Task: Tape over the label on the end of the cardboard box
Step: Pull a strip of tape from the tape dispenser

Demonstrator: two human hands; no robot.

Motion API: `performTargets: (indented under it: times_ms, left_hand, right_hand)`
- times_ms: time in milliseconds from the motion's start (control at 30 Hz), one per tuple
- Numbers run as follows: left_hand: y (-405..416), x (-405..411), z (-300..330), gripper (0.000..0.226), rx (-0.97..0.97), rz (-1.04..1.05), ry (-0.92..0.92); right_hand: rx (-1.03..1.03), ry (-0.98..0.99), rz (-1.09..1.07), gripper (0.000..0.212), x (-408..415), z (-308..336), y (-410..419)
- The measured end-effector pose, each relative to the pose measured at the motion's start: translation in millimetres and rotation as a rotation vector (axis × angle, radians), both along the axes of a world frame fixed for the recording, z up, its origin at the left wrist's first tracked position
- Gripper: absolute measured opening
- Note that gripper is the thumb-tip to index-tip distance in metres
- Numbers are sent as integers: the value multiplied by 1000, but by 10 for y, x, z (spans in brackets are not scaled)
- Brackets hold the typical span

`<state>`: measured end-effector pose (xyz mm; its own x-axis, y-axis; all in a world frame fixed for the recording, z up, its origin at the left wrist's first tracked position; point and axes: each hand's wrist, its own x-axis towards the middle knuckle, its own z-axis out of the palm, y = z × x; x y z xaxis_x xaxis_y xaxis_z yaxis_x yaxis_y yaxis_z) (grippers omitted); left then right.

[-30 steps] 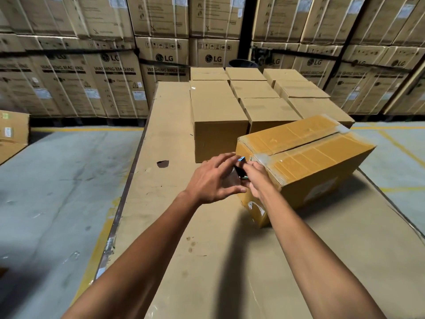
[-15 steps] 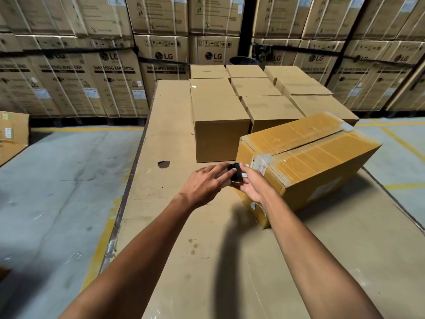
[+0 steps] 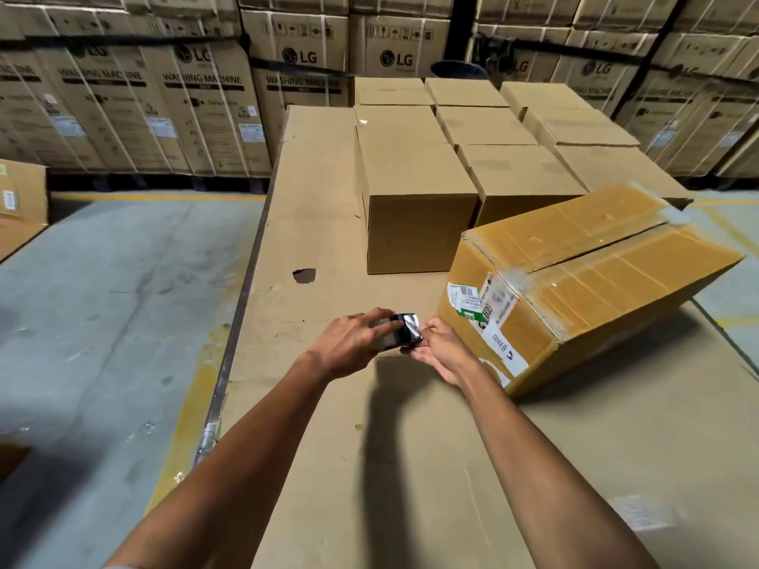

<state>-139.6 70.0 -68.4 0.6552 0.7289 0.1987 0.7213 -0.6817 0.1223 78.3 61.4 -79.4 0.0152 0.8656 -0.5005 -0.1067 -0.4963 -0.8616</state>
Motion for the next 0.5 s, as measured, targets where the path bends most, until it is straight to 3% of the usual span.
performTargets:
  times_ms: [267,500]
  left_hand:
    - [295,-199,-475,63,-146,-3,27]
    - [379,-116,-748,61,-209,38,24]
  right_hand:
    - [-141,-245,69,13,-234,-466,248]
    - [-85,-796,218,17,-200,-678,286]
